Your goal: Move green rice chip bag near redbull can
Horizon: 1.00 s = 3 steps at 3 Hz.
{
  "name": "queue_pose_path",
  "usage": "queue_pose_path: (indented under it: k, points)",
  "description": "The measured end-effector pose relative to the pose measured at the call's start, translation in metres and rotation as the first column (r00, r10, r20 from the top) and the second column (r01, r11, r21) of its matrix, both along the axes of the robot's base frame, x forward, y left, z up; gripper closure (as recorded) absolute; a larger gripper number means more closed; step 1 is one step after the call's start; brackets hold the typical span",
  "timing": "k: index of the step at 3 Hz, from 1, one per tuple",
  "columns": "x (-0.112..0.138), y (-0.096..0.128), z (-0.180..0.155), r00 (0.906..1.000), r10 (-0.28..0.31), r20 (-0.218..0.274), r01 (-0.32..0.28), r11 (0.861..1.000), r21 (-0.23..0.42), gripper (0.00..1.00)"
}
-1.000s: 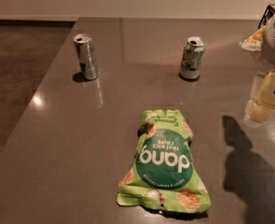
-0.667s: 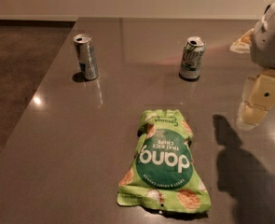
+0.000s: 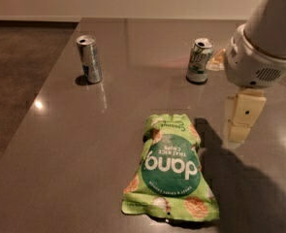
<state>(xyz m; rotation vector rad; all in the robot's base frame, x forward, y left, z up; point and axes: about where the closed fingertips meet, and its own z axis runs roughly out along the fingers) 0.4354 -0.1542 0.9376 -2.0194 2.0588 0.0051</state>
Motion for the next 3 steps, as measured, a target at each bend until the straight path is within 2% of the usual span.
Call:
queue_pose_path:
  k: [1,3]
  points:
    - [-0.009,0.021,-0.017,0.9964,0.074,-0.041,-0.075,0.997,-0.001,0.0]
    - [-0.027,0.055,-0.044,0.9778,0.181,-0.105,-0.183,0.983,0.0,0.0]
